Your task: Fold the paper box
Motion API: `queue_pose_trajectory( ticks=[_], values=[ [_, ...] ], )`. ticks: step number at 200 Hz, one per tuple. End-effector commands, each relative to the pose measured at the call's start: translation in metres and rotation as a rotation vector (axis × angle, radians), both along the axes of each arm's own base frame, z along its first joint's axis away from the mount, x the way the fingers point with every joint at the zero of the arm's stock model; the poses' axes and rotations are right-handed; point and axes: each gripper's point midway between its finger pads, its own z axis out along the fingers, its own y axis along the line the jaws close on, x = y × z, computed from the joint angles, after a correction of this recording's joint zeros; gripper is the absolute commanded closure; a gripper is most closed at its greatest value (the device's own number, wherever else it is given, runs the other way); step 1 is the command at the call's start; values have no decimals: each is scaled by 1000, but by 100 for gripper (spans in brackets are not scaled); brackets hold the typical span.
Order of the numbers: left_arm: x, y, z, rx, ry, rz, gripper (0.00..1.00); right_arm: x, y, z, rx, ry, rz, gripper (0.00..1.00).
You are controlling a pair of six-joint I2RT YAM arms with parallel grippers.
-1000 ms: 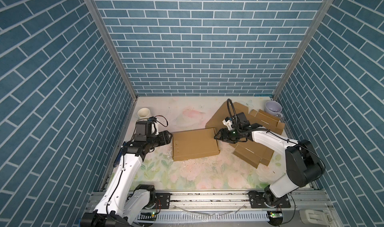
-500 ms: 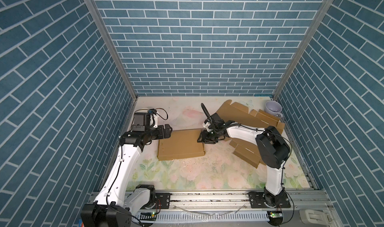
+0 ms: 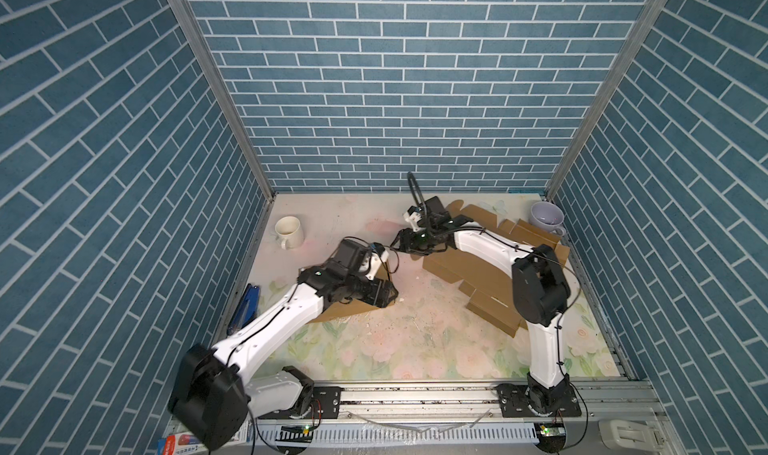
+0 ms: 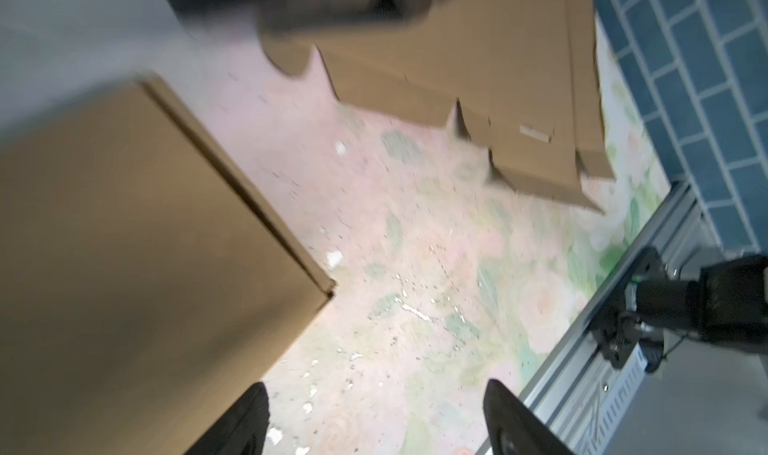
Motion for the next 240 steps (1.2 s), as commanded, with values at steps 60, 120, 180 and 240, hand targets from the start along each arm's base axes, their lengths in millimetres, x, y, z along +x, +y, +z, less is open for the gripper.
queue_pose_trajectory(
  ticks=[60, 120, 180, 240],
  values=[
    [50, 3, -63, 178, 35, 85, 19, 30, -164, -62, -383, 48, -273, 35],
    [113, 45, -58, 226, -6, 268, 18, 14, -119, -120, -392, 129, -69, 40],
    [147, 96, -60, 203, 35, 456, 18, -80, -76, -145, -471, 171, 329, 47],
    [156, 98, -14, 175, -40, 494, 14, -93, -75, -79, -494, -50, 403, 31]
  ],
)
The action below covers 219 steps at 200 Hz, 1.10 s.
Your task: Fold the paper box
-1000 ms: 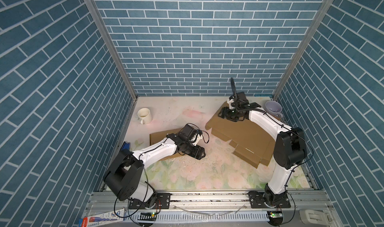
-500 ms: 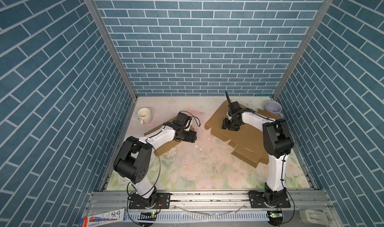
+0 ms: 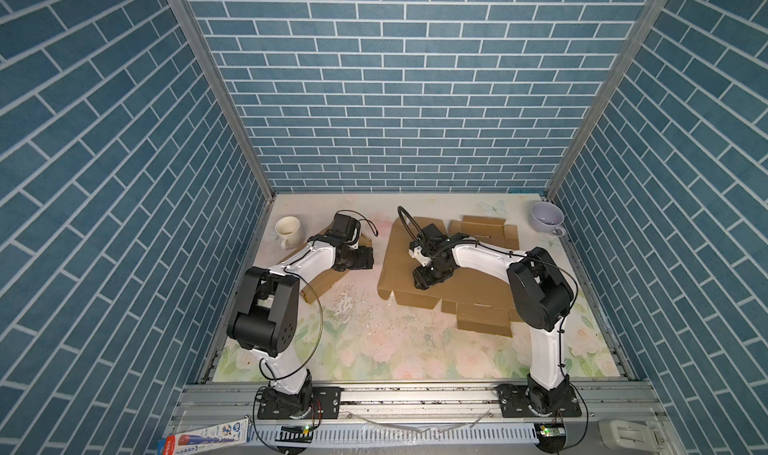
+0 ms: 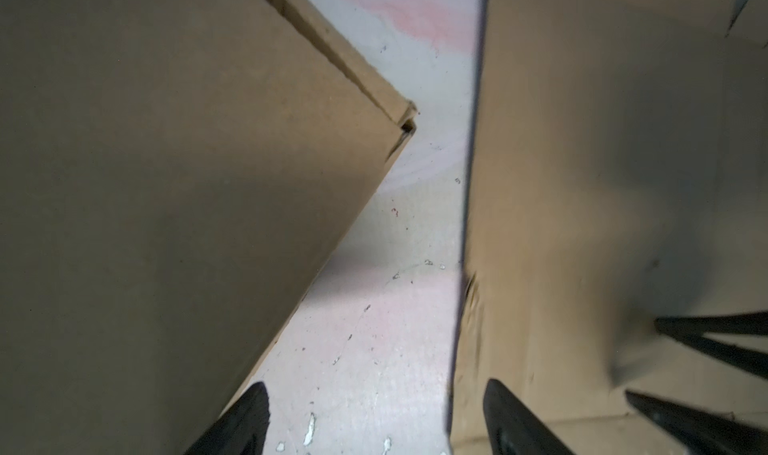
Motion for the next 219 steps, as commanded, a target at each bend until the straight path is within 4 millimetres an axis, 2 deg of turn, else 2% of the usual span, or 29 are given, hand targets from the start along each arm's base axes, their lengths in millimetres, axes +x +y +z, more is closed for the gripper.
queue_pose_trajectory(
  ticks=[1, 8, 13, 22, 33, 38, 41, 55, 56, 65, 73, 84, 91, 100, 127, 141, 153, 164, 178, 201, 219],
  values=[
    [1, 3, 36, 17, -63, 16, 14, -9, -30, 34, 12, 4, -41, 31],
    [2, 10, 49, 43, -97, 30, 9, 4, -35, 58, 94, -35, -127, 30],
    [3, 15, 59, 65, -128, 40, 1, 12, -41, 74, 148, -62, -191, 31],
    [4, 24, 77, 106, -194, 49, 0, 26, -60, 98, 226, -109, -296, 31],
    [6, 34, 101, 136, -290, 68, 0, 42, -94, 118, 245, -194, -415, 30],
    [6, 37, 110, 137, -330, 80, 0, 47, -110, 121, 224, -229, -458, 29],
    [5, 39, 116, 132, -350, 85, 0, 51, -126, 126, 203, -270, -502, 29],
    [5, 42, 132, 1, -415, 96, 0, 58, -175, 130, 188, -323, -640, 27],
    [5, 42, 133, -14, -417, 100, 0, 60, -183, 129, 188, -322, -668, 26],
    [6, 50, 138, -136, -419, 172, 1, 62, -211, 127, 239, -280, -767, 26],
    [8, 46, 143, -233, -421, 158, 11, 63, -231, 124, 294, -230, -843, 27],
    [9, 40, 140, -232, -373, 129, 27, 65, -264, 114, 329, -184, -962, 30],
    [8, 30, 138, -222, -348, 95, 35, 64, -278, 107, 312, -177, -998, 30],
    [7, 11, 132, -204, -324, 42, 40, 64, -293, 97, 284, -170, -1040, 29],
    [-3, -75, 100, -127, -252, -174, 40, 64, -313, 64, 271, -106, -1088, 23],
    [-3, -108, 75, -97, -212, -248, 39, 64, -316, 48, 268, -64, -1094, 20],
    [0, -127, 56, -107, -179, -276, 40, 66, -311, 38, 288, -24, -1082, 17],
    [3, -140, 40, -118, -149, -296, 41, 67, -309, 30, 293, 0, -1083, 17],
    [5, -146, 22, -112, -119, -305, 43, 65, -311, 19, 273, 21, -1091, 17],
    [3, -145, -3, -104, -83, -297, 44, 63, -310, 6, 257, 55, -1086, 19],
    [-3, -139, -20, -95, -59, -280, 46, 60, -305, -4, 262, 96, -1071, 25]
  ],
)
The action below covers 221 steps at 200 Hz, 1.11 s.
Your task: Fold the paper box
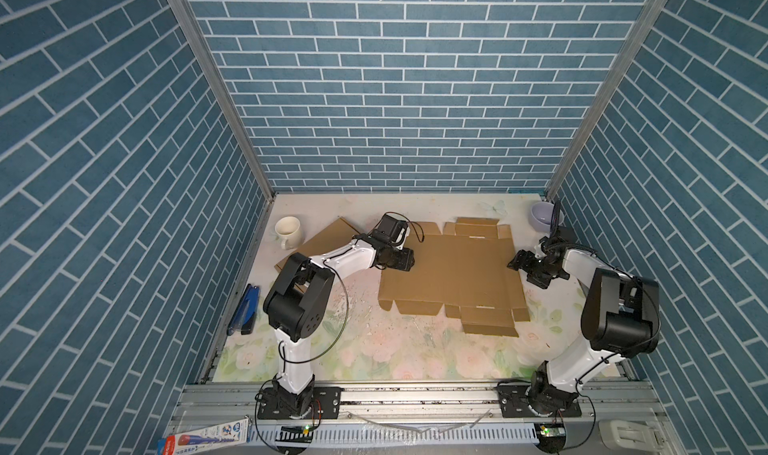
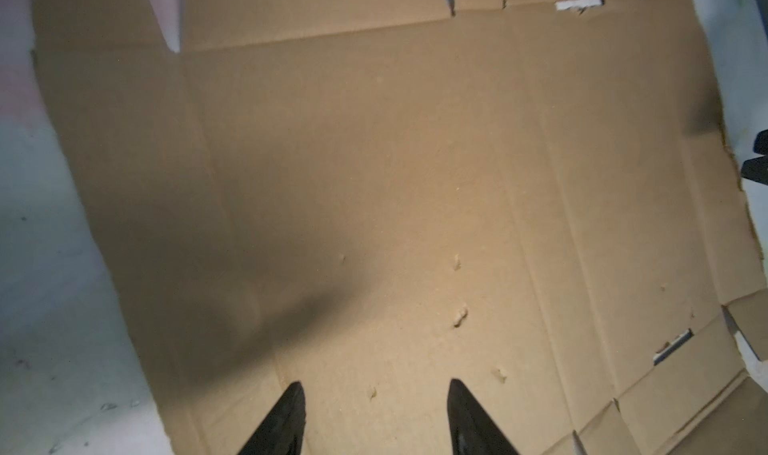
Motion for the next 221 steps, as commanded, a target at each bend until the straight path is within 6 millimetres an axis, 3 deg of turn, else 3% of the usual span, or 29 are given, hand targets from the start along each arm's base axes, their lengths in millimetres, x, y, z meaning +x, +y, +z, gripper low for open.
queue_pose_trajectory(
  ticks=[1, 74, 143, 193, 221],
  values=[
    [-1, 3, -9, -8, -3, 17, 46, -8, 9, -17, 43, 40, 30, 25],
    [-31, 24, -54, 9, 66, 65, 52, -13, 47, -3, 65, 37, 154, 51],
    [-47, 29, -69, -20, 101, 95, 57, -12, 53, -2, -123, 57, 186, 79],
    [-52, 40, -68, 34, 90, 89, 57, -13, 64, 28, -87, 8, 215, 81],
    [-54, 43, -65, 46, 84, 86, 57, -22, 69, 24, -96, 37, 236, 81]
  ],
)
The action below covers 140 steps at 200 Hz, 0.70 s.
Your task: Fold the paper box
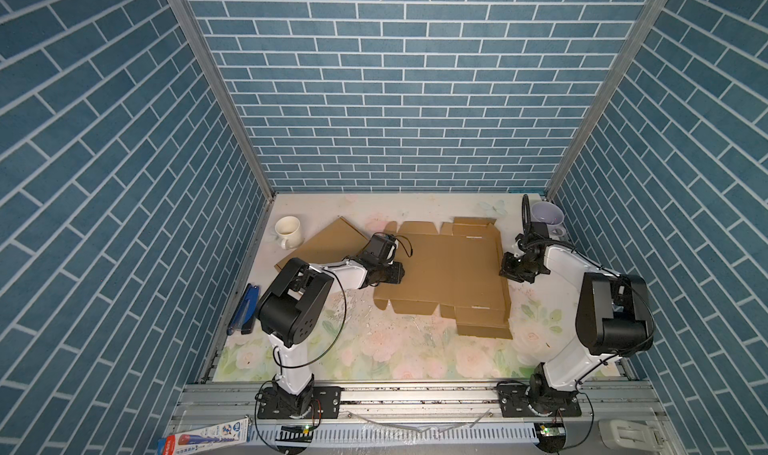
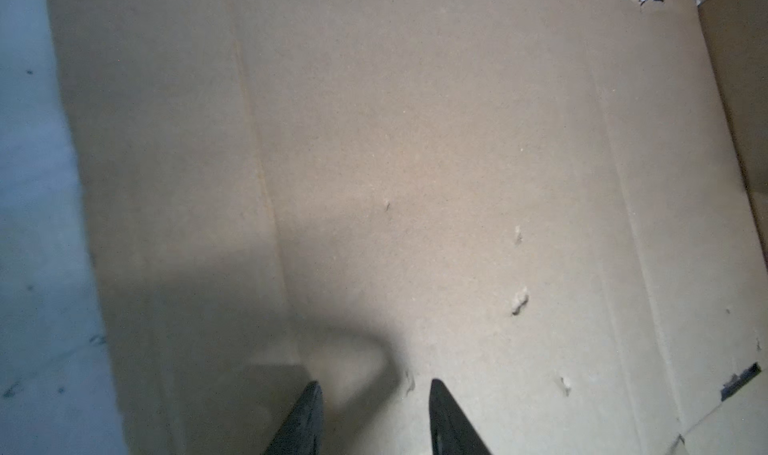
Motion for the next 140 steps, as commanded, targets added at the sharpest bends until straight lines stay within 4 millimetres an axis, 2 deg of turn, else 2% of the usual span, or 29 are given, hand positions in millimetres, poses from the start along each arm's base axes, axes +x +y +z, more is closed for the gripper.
queue_pose_trajectory(
  ticks=[1, 26, 49, 67, 87, 113, 124, 140],
  values=[
    [-33, 18, -28, 91, 124, -15, 57, -6, 9, 12, 6, 7, 35, 81],
    [-34, 18, -31, 90, 130, -13, 57, -5, -6, -12, -101, 42, 16, 80],
    [-37, 19, -33, 94, 139, -18, 58, 7, -10, -20, -157, 30, 26, 80],
    [-42, 20, -33, 97, 150, -19, 59, 17, -12, -23, -229, 24, 63, 89],
    [-57, 12, -26, 94, 160, -58, 59, 26, -12, -15, -333, -8, 154, 99],
    [-84, 1, 4, 96, 171, -155, 51, 35, -9, 12, -512, -81, 352, 100],
    [-92, 1, 25, 91, 162, -189, 42, 37, -7, 27, -581, -114, 442, 100],
    [-95, 4, 67, 87, 102, -222, 31, 37, 5, 45, -635, -174, 611, 100]
  ],
)
